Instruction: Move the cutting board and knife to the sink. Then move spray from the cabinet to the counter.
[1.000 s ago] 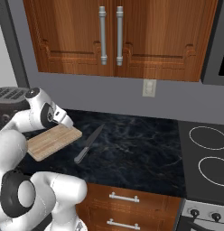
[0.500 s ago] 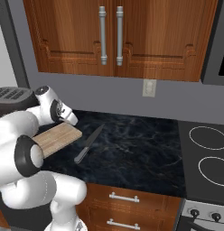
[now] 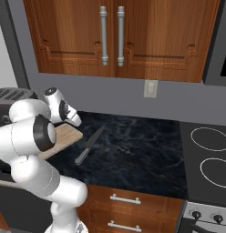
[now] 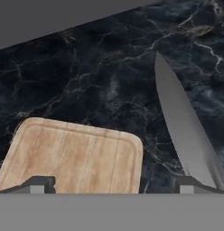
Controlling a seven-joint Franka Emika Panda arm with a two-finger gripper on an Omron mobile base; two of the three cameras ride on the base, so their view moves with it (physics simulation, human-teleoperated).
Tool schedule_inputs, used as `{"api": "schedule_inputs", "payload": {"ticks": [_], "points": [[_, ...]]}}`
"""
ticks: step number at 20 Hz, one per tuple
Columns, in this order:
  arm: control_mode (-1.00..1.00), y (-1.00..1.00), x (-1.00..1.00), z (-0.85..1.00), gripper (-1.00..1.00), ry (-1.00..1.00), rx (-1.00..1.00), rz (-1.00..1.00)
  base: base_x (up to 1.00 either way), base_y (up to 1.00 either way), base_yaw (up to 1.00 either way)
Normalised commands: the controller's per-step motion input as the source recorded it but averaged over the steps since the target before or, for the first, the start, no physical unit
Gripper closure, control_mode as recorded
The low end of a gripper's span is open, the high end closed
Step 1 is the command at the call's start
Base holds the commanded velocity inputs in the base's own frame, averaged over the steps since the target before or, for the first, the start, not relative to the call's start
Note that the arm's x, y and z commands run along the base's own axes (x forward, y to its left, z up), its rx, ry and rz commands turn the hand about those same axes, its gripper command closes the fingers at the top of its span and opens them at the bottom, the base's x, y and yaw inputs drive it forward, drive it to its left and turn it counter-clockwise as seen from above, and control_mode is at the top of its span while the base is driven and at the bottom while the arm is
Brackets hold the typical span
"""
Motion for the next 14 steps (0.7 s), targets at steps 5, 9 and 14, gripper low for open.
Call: {"api": "schedule_inputs", "payload": {"ticks": [5, 9, 14], "points": [[-1.00, 0.05, 0.37, -0.27, -1.00, -0.01, 0.01, 0.00, 0.00, 0.00, 0.00], [-1.00, 0.08, 0.40, -0.24, -1.00, -0.01, 0.02, 0.00, 0.00, 0.00, 0.00], [-1.00, 0.10, 0.45, -0.17, -1.00, 0.00, 0.02, 0.00, 0.00, 0.00, 0.00]]}}
